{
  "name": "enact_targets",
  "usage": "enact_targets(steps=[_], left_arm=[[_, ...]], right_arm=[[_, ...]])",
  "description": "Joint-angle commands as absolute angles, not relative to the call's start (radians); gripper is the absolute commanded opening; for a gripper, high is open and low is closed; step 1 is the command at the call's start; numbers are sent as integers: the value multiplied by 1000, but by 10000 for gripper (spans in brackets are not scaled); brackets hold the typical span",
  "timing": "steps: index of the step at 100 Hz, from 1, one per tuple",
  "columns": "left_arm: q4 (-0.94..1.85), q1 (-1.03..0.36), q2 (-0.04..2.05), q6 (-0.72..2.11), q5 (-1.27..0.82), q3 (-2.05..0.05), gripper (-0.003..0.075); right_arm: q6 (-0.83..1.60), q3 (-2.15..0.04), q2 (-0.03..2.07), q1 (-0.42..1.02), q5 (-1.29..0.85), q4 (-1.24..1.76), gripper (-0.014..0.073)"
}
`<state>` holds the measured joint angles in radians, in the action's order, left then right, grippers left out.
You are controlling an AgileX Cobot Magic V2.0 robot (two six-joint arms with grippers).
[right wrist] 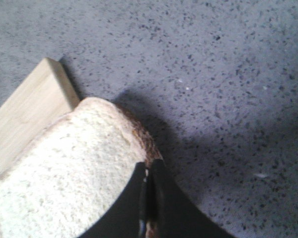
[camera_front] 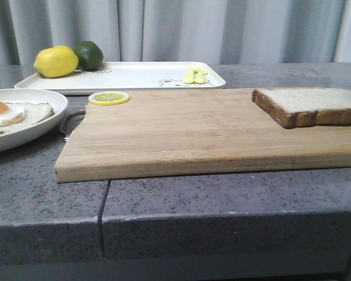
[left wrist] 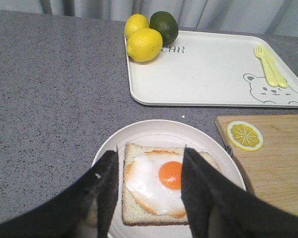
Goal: Place bread and move sandwich to tray
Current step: 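Grasp the bread slice edge with the right gripper and lift it, then carry the bread with the right gripper and lay it on the egg toast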
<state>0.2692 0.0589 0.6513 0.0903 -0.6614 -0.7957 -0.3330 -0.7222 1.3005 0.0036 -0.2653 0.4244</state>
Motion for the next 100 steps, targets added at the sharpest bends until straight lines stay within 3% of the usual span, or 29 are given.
enact_targets(steps=[1,52,100], left_arm=[[291,60,658,90,-587,-830,273],[293,60,658,90,-587,-830,273],[293,60,658,90,-587,-830,273]], right_arm=[[-327,-747,1244,1,-226,433,-67],[-327,-855,1058,31,-264,531,-67],[-327,-1023,1135,405,-82,643,-62]])
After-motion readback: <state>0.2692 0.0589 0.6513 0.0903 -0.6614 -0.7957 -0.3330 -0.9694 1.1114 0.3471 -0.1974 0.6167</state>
